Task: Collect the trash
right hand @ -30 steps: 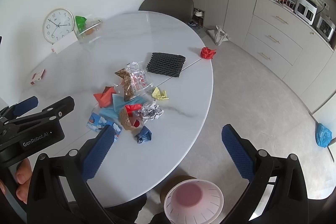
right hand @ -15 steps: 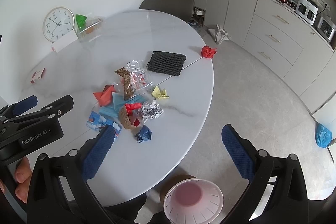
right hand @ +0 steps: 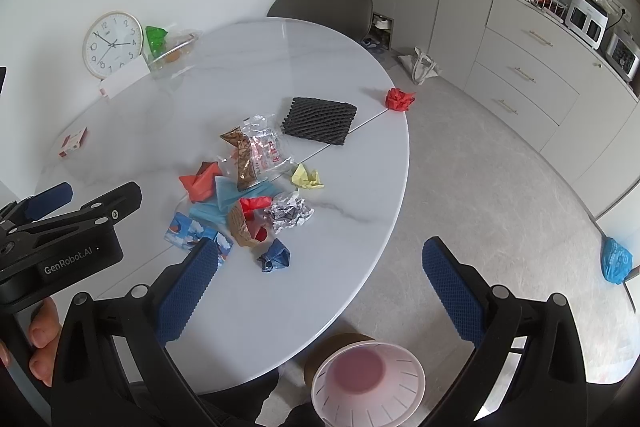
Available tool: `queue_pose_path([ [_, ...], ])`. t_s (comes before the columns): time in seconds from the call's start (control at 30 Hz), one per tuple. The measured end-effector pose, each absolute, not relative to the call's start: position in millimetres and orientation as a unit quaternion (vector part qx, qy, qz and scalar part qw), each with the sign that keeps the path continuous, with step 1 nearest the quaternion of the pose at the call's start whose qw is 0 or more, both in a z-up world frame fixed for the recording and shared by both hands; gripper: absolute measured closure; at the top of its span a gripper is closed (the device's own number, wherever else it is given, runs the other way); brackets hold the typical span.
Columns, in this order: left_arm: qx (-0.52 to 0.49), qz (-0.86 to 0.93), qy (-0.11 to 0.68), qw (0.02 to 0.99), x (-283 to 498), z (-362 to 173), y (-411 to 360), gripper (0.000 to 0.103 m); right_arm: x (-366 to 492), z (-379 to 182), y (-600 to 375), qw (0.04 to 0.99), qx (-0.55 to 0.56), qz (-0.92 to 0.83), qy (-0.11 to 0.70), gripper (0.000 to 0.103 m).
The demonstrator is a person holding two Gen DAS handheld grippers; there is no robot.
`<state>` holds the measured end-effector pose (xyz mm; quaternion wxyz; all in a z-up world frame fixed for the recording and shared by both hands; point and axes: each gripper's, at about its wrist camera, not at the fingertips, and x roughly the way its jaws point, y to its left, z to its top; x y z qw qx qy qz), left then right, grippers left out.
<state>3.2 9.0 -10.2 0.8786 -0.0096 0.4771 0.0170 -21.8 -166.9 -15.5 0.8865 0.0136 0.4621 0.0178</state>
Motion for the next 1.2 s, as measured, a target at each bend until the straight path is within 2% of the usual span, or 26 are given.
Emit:
queue_pose_path([
  [1.2,-0.011,0.018,0.479,0.878,6.0,-13.4,12.4,0.008,-21.4,-17.0,-164.7,0.885,0.014,0.02,0.465,0.002],
])
